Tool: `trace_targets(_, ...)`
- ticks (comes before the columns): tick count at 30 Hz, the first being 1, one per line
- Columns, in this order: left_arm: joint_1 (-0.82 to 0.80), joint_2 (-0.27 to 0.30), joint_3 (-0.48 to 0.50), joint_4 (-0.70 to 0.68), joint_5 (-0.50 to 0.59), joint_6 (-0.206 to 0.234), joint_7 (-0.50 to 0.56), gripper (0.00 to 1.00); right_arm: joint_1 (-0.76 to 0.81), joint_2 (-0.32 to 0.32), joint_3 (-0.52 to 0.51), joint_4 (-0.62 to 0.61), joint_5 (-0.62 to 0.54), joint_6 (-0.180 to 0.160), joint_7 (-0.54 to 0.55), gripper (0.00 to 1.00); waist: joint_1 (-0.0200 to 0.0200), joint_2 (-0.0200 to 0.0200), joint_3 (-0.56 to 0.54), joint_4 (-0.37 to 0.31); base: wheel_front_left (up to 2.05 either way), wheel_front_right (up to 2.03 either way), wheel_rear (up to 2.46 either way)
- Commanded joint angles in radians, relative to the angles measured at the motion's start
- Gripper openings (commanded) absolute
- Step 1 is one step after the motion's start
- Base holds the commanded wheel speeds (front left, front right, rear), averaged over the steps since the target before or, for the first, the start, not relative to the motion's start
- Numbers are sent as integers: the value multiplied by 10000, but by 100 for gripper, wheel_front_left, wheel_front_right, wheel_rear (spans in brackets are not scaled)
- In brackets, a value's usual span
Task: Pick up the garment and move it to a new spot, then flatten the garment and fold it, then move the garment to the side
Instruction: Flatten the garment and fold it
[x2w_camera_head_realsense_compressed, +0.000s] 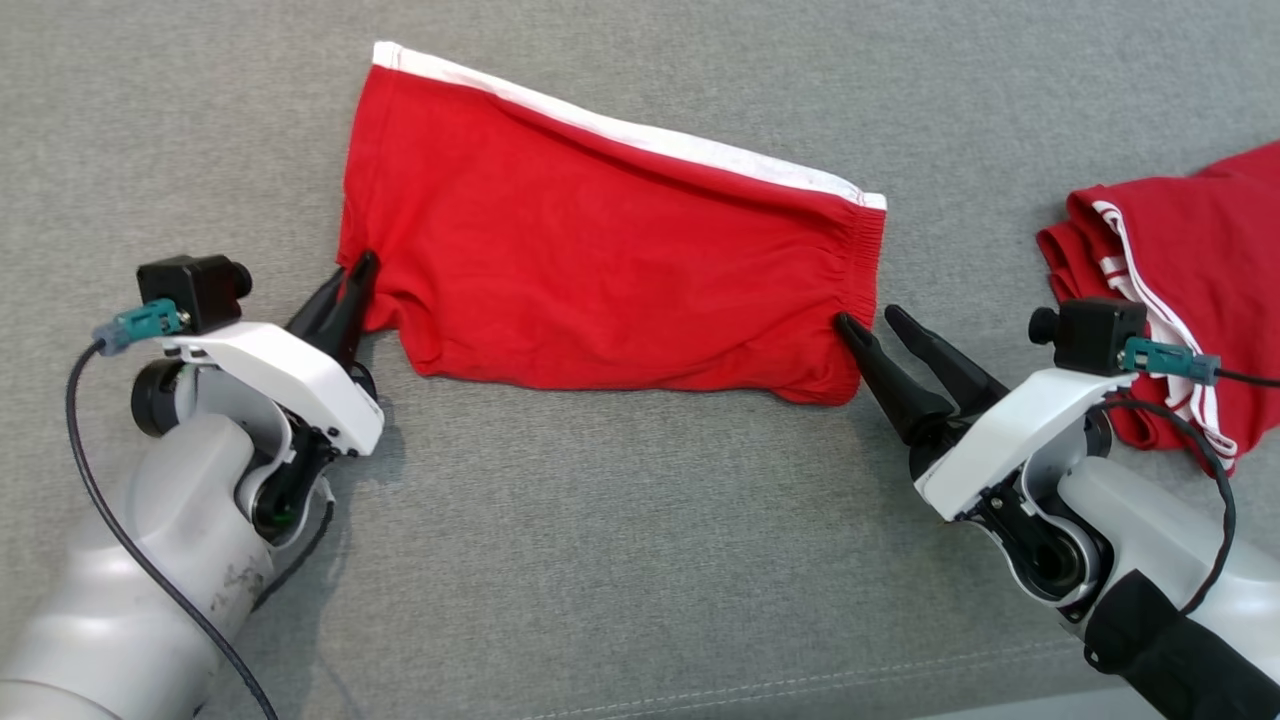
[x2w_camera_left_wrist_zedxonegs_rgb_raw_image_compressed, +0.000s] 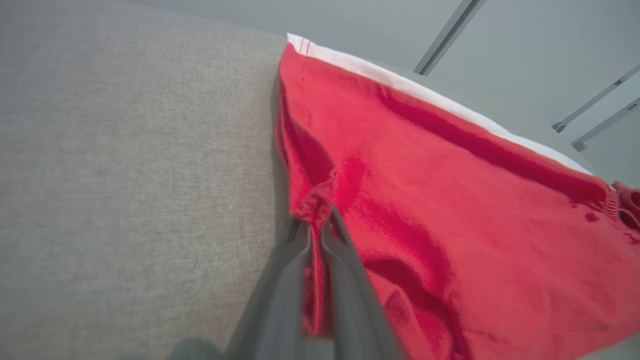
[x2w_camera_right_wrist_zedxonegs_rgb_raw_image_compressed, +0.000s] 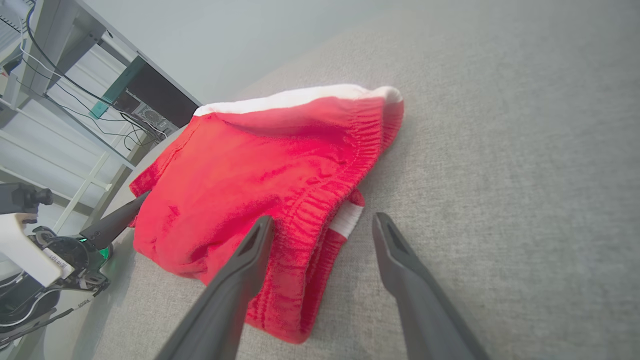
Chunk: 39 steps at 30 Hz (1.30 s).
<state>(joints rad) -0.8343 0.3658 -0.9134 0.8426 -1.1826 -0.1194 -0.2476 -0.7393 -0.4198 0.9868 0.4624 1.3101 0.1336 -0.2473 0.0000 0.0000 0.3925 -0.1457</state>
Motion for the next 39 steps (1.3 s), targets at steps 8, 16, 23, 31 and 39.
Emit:
trace_targets(8, 865, 3, 962, -758, 424, 204, -136, 0, 707, -285, -215, -18, -185, -29, -145, 100, 0, 0, -418, 728, 0, 0, 0)
trace_targets(16, 2025, -290, 2120, -1425, 1056, 646, -139, 0, 1017, -440, -346, 323, -264, -29, -145, 100, 0, 0, -937, 1455, 0, 0, 0)
trace_targets(23, 3136, -491, 2485, -1755, 1565, 834, -140, 0, 1346, -526, -376, 534, -176, -29, -145, 100, 0, 0, -1526, 1896, 0, 0, 0)
trace_targets(31, 3708, -559, 2960, -1997, 2625, 1102, -140, 100, 1490, -580, -577, 592, -271, -29, -145, 100, 0, 0, -1793, 2084, 0, 0, 0)
trace_targets(39, 4756, -594, 4803, -3609, 4994, 1942, -141, 100, 1892, -447, -1001, 588, -468, -29, -145, 100, 0, 0, -2239, 2215, 0, 0, 0)
